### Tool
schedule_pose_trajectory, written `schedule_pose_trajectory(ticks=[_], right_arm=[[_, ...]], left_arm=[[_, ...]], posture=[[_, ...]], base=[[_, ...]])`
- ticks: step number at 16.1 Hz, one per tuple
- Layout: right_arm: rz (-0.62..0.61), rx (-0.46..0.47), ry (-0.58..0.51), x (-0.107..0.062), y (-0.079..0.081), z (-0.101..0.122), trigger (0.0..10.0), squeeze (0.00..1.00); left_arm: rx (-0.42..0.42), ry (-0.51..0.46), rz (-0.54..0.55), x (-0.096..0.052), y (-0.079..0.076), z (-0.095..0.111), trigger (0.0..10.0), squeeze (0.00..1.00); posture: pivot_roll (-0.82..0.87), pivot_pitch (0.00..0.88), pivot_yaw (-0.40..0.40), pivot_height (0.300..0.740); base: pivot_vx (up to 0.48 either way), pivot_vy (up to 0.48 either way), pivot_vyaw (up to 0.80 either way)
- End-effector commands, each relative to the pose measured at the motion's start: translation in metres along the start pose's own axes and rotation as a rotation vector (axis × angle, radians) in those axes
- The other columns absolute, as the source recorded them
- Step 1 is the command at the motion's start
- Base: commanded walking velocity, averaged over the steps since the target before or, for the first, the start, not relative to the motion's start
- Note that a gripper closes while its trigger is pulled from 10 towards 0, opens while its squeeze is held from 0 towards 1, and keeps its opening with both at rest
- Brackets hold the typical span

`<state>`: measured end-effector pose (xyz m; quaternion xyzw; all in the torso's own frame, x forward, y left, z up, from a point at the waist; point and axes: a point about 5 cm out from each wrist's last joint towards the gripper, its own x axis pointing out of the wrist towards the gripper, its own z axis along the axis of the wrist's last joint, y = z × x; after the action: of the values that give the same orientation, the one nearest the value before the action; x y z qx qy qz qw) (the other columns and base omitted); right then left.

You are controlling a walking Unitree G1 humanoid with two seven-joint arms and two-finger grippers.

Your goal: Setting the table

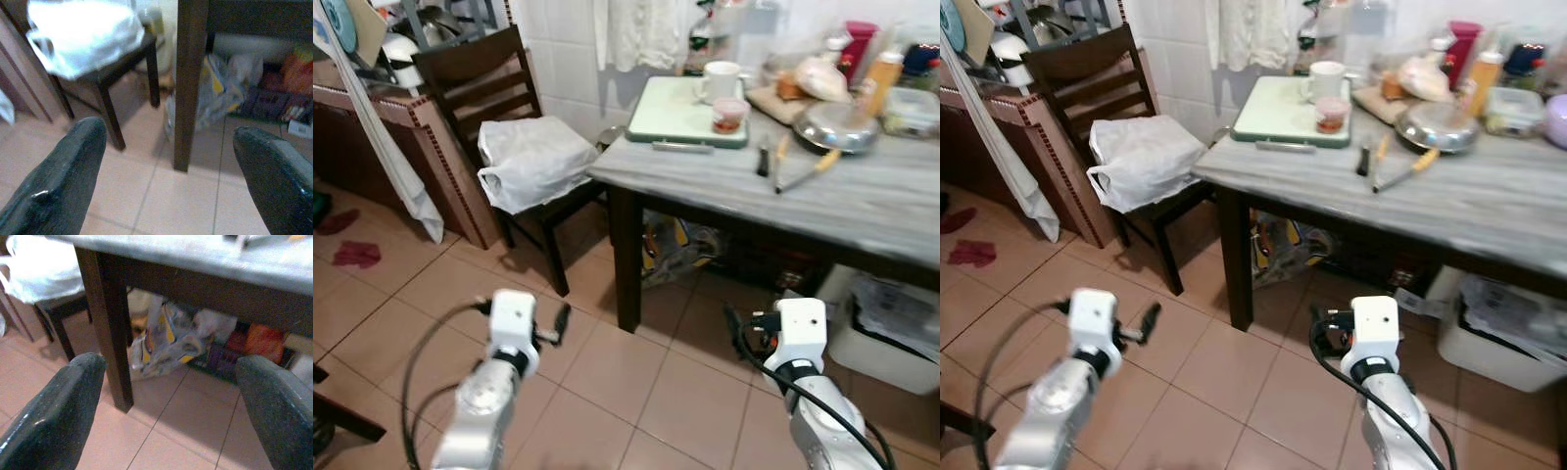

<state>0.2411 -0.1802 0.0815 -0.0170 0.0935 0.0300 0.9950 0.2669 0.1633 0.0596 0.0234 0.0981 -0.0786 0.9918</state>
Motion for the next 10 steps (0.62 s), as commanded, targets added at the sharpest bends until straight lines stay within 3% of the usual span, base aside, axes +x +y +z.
schedule_pose_trajectory(ticks=[1, 7, 10], right_arm=[[-0.02, -0.013, -0.045, -0.002, -0.004, 0.011, 10.0, 0.0], [-0.034, -0.012, -0.061, -0.003, -0.007, 0.018, 10.0, 0.0], [-0.053, -0.001, -0.07, -0.008, -0.009, 0.023, 10.0, 0.0]], left_arm=[[-0.002, -0.023, 0.024, -0.001, 0.006, 0.01, 10.0, 0.0], [0.003, -0.026, 0.014, -0.004, 0.004, 0.016, 10.0, 0.0], [-0.008, -0.027, -0.005, -0.009, 0.001, 0.015, 10.0, 0.0]], posture=[[-0.09, 0.0, 0.054, 0.74], [-0.09, 0.0, 0.053, 0.74], [-0.09, 0.0, 0.056, 0.74]], base=[[-0.382, 0.0, 0.0], [-0.387, 0.0, 0.0], [-0.087, 0.0, 0.0]])
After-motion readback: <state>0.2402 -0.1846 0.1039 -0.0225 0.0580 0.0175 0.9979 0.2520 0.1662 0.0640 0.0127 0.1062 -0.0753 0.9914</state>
